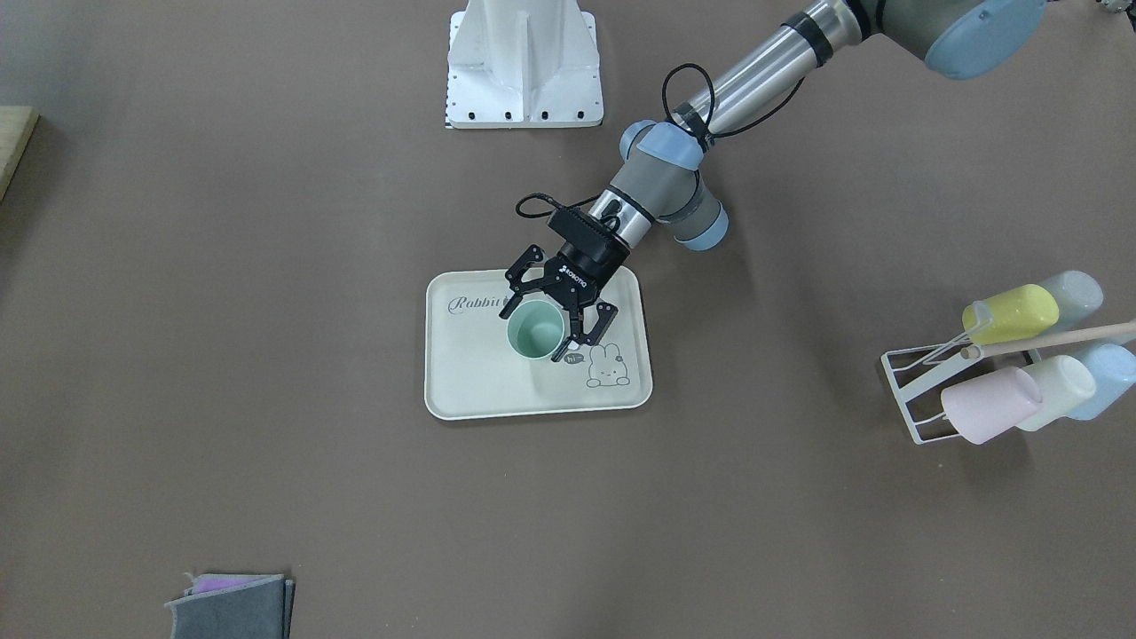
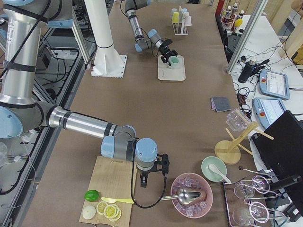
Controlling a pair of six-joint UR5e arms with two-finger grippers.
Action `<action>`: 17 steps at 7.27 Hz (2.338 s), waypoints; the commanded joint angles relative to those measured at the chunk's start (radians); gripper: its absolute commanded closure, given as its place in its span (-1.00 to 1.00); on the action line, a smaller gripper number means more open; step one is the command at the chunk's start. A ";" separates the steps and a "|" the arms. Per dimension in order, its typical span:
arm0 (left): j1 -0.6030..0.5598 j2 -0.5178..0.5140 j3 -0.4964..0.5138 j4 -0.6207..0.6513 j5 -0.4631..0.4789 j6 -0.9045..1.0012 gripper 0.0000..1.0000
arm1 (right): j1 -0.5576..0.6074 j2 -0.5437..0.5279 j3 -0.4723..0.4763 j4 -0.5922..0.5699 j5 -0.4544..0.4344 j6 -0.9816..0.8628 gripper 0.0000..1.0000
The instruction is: Pick up and place green cup on tray
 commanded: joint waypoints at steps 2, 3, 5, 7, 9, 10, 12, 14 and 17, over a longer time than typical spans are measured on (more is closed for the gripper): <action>0.000 0.015 -0.037 0.000 -0.003 0.000 -0.97 | 0.000 -0.001 0.000 0.000 0.002 0.000 -1.00; 0.000 0.030 -0.060 0.000 -0.005 -0.002 -0.97 | 0.000 -0.001 0.000 0.000 0.002 0.000 -1.00; 0.000 0.064 -0.109 -0.001 -0.005 -0.002 -0.97 | 0.000 -0.001 0.002 0.000 0.002 0.000 -1.00; 0.000 0.090 -0.195 -0.001 -0.006 -0.002 -0.97 | 0.000 0.000 0.002 0.000 0.003 0.000 -1.00; -0.038 0.084 -0.293 0.065 -0.053 -0.006 -0.97 | 0.000 0.000 0.002 0.000 0.003 0.002 -1.00; -0.088 0.084 -0.369 0.201 -0.087 -0.003 -0.97 | 0.000 0.000 0.002 0.000 0.003 0.002 -1.00; -0.222 0.058 -0.428 0.407 -0.190 -0.006 -0.97 | 0.000 0.002 0.002 0.000 0.005 0.002 -1.00; -0.407 0.058 -0.469 0.637 -0.476 -0.006 -0.97 | 0.000 0.000 0.002 0.002 0.005 0.002 -1.00; -0.468 0.085 -0.682 1.062 -0.710 -0.040 -0.97 | 0.000 0.002 0.002 0.003 0.005 0.002 -1.00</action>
